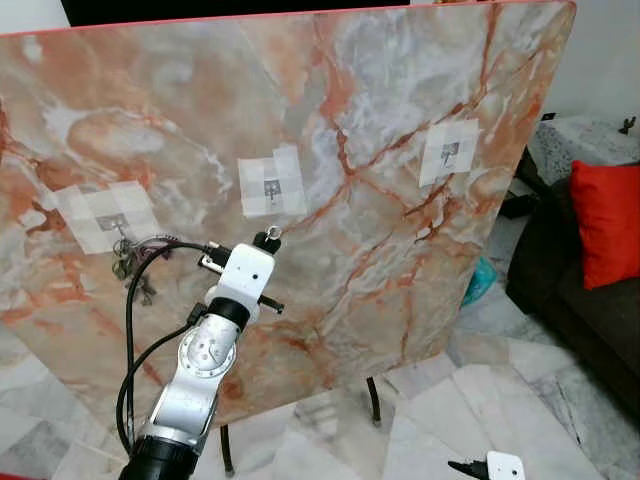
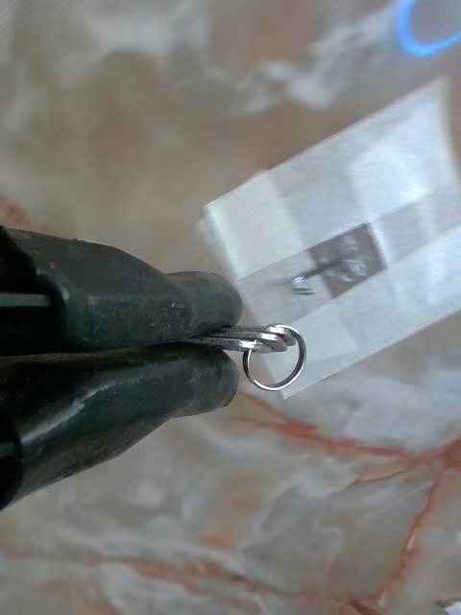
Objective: Hang keys on a hook
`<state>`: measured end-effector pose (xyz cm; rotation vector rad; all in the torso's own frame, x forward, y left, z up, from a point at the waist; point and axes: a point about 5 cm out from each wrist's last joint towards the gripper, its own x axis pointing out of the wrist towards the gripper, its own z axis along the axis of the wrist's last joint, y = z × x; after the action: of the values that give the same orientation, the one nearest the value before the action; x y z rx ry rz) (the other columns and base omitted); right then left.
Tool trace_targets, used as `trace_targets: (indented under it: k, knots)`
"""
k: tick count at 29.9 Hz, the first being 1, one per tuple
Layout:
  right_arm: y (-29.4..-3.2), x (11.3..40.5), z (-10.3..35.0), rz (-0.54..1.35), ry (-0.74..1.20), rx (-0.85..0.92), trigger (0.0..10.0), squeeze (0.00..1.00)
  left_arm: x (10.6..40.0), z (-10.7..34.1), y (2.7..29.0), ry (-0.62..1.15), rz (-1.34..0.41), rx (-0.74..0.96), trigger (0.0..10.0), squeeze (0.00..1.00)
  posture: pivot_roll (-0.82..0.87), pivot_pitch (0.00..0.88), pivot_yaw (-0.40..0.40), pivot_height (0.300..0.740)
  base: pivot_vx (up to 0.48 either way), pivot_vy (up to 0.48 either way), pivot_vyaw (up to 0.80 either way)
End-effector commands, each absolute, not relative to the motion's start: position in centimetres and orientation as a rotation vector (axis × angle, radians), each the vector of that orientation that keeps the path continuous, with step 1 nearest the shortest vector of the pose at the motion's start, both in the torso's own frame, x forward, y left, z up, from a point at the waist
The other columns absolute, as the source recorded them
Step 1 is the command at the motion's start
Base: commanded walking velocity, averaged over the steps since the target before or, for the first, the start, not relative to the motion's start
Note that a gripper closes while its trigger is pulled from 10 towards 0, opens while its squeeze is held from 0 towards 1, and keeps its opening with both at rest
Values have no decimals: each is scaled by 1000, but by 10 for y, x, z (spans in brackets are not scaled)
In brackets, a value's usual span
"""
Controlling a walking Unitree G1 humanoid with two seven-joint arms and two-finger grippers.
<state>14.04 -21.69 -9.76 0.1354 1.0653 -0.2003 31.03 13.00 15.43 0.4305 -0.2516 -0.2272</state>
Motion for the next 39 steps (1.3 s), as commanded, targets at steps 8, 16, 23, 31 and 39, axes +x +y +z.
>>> trace_targets:
  k: [8, 16, 23, 31, 39]
  knots:
    - [-216, 140, -98, -212, 1062, 147, 10000, 0, 324, 177, 113, -281, -215, 540, 10000, 0, 59, 0, -39, 740, 0, 0, 0]
    - [-215, 140, -98, -214, 1059, 153, 10000, 0, 338, 183, 102, -237, -192, 627, 10000, 0, 49, 0, -35, 740, 0, 0, 0]
    - [-215, 141, -98, -217, 1057, 155, 10000, 0, 341, 185, 105, -164, -132, 724, 10000, 0, 49, 0, -34, 740, 0, 0, 0]
    - [-215, 141, -98, -205, 1060, 143, 10000, 0, 339, 182, 127, -84, -33, 718, 10000, 0, 54, 0, -37, 740, 0, 0, 0]
    - [-214, 142, -98, -203, 1059, 143, 10000, 0, 341, 182, 131, -60, 2, 699, 10000, 0, 53, 0, -35, 740, 0, 0, 0]
